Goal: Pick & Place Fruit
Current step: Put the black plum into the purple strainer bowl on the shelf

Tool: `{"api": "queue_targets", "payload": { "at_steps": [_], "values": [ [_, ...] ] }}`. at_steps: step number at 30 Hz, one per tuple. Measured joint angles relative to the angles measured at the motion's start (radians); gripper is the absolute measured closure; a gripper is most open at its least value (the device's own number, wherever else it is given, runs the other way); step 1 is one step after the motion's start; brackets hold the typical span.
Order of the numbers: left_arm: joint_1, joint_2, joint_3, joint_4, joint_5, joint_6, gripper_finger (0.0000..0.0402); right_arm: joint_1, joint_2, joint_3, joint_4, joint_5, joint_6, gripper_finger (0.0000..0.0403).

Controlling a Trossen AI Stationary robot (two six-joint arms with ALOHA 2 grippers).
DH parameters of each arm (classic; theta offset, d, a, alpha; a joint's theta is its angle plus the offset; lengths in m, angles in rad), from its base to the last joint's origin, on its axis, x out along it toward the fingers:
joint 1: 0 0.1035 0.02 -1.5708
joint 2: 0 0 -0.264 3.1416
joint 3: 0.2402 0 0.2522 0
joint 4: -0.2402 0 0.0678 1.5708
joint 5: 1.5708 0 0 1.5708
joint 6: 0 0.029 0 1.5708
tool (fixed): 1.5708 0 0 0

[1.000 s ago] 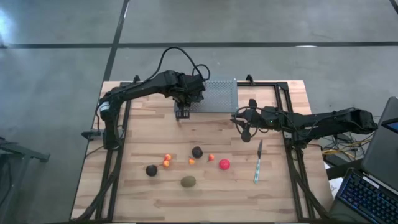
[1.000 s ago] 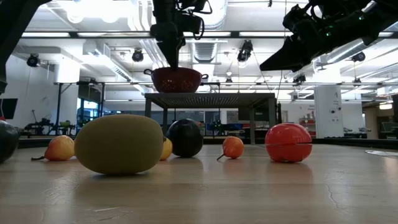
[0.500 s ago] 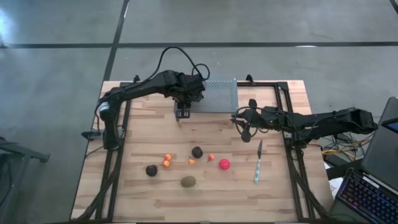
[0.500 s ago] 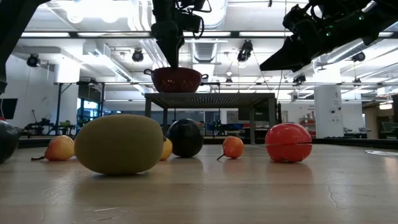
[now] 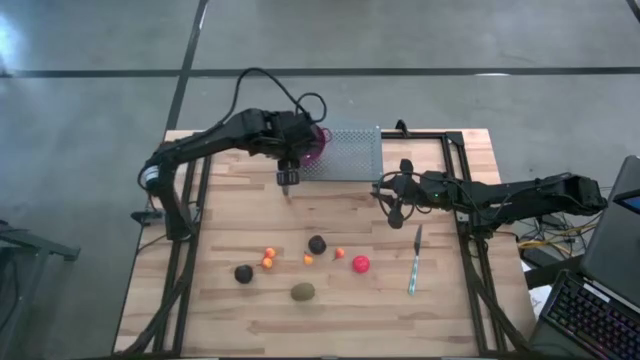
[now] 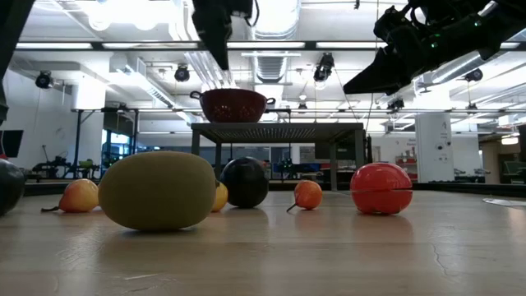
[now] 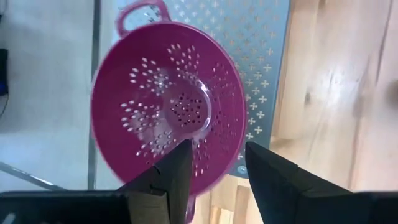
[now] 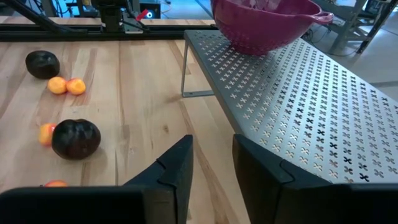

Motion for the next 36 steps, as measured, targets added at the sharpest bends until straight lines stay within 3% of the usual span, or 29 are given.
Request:
{"api": "queue_targets", "payload": {
  "at_steps": [17, 27, 36],
  "values": [
    [-0.110, -0.228, 0.000, -0.046, 0.006, -0.358, 0.0250, 0.000, 0.000, 0.000, -0.002, -0.001, 0.025, 0.0343],
    [-0.285, -0.307, -0.064, -0.086, 0.006, -0.495, 0.0250, 0.000, 0.000, 0.000, -0.003, -0.002, 0.034, 0.0359],
    [-0.448, -0.306, -0.143, -0.098, 0.005, -0.499, 0.0250, 0.000, 0.000, 0.000, -0.003, -0.003, 0.035, 0.0342]
  ]
}}
